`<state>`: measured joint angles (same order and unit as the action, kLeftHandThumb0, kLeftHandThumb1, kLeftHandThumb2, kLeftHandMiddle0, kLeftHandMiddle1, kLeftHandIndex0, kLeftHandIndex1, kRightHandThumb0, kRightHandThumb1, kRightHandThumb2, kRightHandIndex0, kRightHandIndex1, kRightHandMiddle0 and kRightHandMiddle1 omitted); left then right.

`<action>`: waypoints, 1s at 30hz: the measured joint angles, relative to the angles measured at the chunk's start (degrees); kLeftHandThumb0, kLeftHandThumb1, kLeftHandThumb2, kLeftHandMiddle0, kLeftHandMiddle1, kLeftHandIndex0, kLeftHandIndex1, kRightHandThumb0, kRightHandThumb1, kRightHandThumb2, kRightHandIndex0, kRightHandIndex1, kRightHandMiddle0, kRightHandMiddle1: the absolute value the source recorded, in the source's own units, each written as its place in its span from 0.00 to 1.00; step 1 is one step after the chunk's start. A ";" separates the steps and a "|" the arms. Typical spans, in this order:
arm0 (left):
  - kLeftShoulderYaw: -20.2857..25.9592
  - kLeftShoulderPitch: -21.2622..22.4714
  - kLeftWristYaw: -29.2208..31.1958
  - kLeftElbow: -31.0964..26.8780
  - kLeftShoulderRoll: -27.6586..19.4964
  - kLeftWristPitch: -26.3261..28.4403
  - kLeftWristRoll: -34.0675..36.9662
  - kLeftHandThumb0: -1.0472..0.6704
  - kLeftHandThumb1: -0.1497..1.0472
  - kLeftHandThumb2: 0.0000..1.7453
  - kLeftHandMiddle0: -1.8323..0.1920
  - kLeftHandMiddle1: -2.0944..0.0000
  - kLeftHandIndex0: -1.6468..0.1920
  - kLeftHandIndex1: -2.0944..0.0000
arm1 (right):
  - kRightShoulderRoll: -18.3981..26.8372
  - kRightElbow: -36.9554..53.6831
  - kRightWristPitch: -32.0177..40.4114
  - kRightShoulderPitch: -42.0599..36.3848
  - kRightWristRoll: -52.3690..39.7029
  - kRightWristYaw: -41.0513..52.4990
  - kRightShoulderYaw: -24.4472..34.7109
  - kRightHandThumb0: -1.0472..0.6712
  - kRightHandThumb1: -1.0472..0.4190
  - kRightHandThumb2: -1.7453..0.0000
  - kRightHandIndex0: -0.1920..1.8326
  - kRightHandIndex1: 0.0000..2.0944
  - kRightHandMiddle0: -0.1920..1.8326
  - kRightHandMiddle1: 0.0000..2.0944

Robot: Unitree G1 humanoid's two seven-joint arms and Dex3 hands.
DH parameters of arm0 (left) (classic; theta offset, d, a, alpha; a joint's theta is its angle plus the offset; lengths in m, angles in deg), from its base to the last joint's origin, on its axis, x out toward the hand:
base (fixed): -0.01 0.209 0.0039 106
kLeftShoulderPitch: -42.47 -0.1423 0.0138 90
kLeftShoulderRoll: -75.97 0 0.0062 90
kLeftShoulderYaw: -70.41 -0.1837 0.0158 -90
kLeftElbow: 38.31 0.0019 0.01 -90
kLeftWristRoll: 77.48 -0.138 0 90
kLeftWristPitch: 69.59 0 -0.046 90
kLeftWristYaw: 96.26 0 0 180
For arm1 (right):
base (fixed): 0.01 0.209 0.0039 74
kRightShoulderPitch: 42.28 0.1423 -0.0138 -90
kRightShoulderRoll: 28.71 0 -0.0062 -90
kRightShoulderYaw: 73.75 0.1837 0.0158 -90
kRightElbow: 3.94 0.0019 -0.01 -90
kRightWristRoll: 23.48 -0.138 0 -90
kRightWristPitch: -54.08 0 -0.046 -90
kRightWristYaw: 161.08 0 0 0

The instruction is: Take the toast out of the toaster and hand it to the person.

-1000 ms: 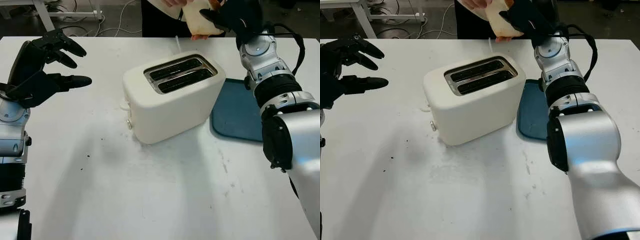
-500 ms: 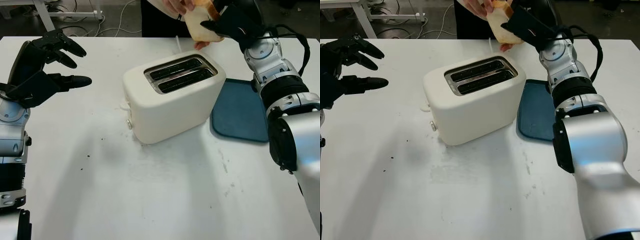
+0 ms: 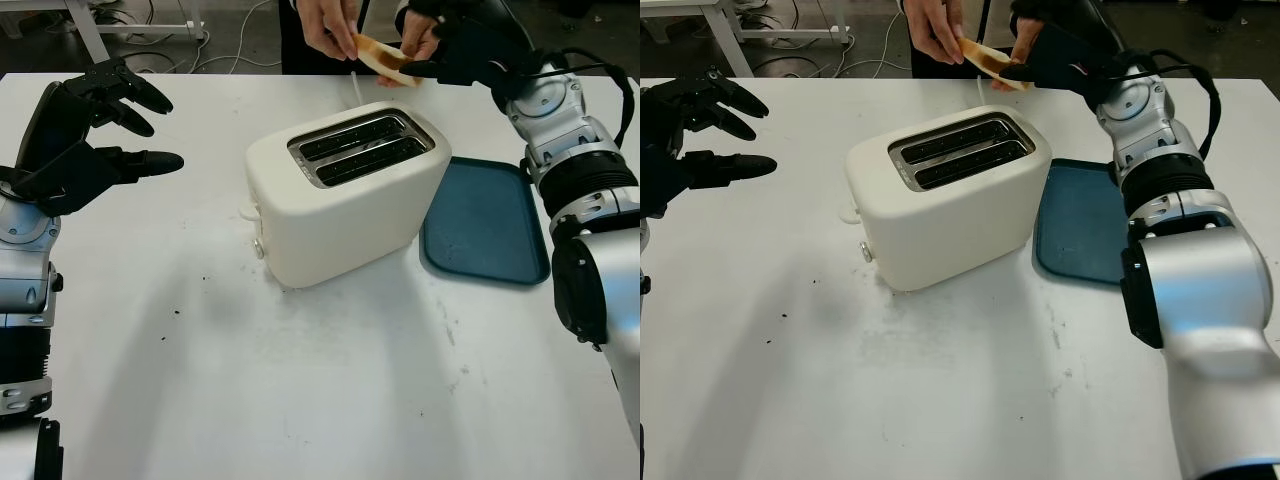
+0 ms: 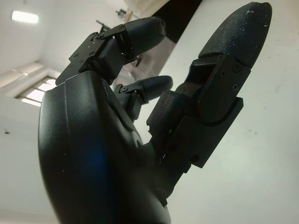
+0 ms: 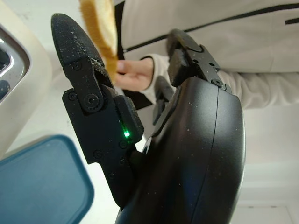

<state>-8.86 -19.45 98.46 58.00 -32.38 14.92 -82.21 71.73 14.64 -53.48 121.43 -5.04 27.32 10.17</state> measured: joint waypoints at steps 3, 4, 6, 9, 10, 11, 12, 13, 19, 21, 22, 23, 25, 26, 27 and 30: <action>0.00 0.00 0.00 -0.03 0.00 0.18 0.00 0.00 0.70 0.00 0.68 0.37 0.63 0.43 | 0.59 0.88 -0.50 -1.39 -0.61 0.68 1.01 0.04 0.18 1.00 0.09 0.00 0.10 0.00; 0.00 0.00 0.00 -0.02 0.00 0.18 0.01 0.00 0.70 0.00 0.68 0.36 0.63 0.43 | 0.96 1.26 -0.82 -1.85 -0.75 0.98 1.10 0.05 0.18 1.00 0.09 0.00 0.09 0.00; 0.00 0.00 0.01 -0.01 0.00 0.16 0.06 0.00 0.70 0.00 0.68 0.36 0.63 0.43 | 1.84 2.46 -1.32 -2.83 -0.72 1.03 1.12 0.05 0.17 1.00 0.09 0.00 0.09 0.00; 0.01 0.00 0.00 0.03 0.00 0.13 0.06 0.00 0.70 0.00 0.68 0.36 0.63 0.43 | 3.08 5.45 -3.27 -5.29 -2.47 2.11 2.45 0.02 0.18 0.99 0.09 0.00 0.09 0.00; 0.01 0.00 0.00 0.04 0.00 0.10 0.07 0.00 0.71 0.00 0.67 0.36 0.63 0.43 | 3.25 6.58 -3.98 -6.42 -3.56 3.07 3.31 0.05 0.19 0.99 0.09 0.00 0.09 0.00; 0.01 0.00 0.00 0.06 0.00 0.06 0.06 0.00 0.71 0.00 0.67 0.36 0.63 0.43 | 3.27 8.69 -4.22 -8.16 -5.68 4.14 4.49 0.09 0.20 0.99 0.09 0.00 0.09 0.00; 0.01 -0.01 0.00 0.10 0.00 0.00 0.06 0.00 0.71 0.00 0.67 0.36 0.63 0.43 | 3.08 11.39 -4.13 -10.18 -7.79 4.93 5.76 0.11 0.20 0.99 0.09 0.00 0.09 0.00; 0.01 -0.03 0.00 0.13 0.01 -0.05 0.06 0.00 0.71 0.00 0.67 0.37 0.63 0.43 | 2.74 14.86 -3.94 -12.61 -9.50 5.07 6.88 0.15 0.19 0.99 0.10 0.00 0.12 0.01; 0.04 -0.32 -0.03 0.11 0.08 -0.18 0.05 0.00 0.71 0.00 0.67 0.37 0.63 0.43 | -1.12 40.39 -3.92 -32.24 -17.74 4.07 11.98 0.26 0.15 0.99 0.19 0.06 0.21 0.05; 0.28 -1.15 -0.16 -0.50 0.10 0.19 0.05 0.00 0.71 0.00 0.68 0.38 0.64 0.44 | -2.39 49.19 -2.78 -39.21 -19.91 4.17 12.77 0.28 0.13 0.99 0.19 0.06 0.21 0.05; 0.51 -1.82 -0.20 -1.14 0.12 0.65 0.05 0.00 0.71 0.00 0.69 0.39 0.64 0.45 | -2.91 53.55 -1.70 -42.63 -21.11 4.49 13.10 0.28 0.13 0.99 0.19 0.05 0.20 0.04; 0.72 -2.54 -0.23 -1.81 0.16 0.94 0.05 0.00 0.70 0.00 0.69 0.39 0.64 0.45 | -3.29 57.47 -0.43 -45.80 -22.49 4.92 13.38 0.29 0.12 0.99 0.18 0.05 0.19 0.04; 1.50 -4.10 -0.45 -3.39 0.43 1.32 0.16 0.00 0.69 0.00 0.68 0.40 0.64 0.46 | -4.16 64.89 1.91 -51.74 -24.82 5.56 13.77 0.29 0.10 0.99 0.17 0.05 0.19 0.03; 1.97 -4.89 -0.74 -4.19 0.71 1.68 0.49 0.00 0.69 0.00 0.68 0.40 0.64 0.46 | -4.54 68.38 3.12 -54.65 -25.47 5.71 13.91 0.29 0.09 0.98 0.17 0.05 0.19 0.03; 2.43 -5.73 -1.09 -5.09 1.17 2.02 0.66 0.00 0.68 0.00 0.69 0.40 0.65 0.46 | -5.04 71.55 4.52 -57.36 -26.15 5.72 14.11 0.29 0.09 0.98 0.17 0.05 0.19 0.03; 3.30 -8.34 -1.47 -7.58 3.07 3.41 2.48 0.00 0.67 0.00 0.70 0.39 0.66 0.46 | -6.86 78.01 6.91 -63.99 -27.76 5.62 14.52 0.28 0.09 0.96 0.16 0.04 0.18 0.02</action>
<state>-5.56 -27.80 96.99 50.42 -29.31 18.33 -79.73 64.87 92.64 -46.57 57.45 -32.80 32.94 24.69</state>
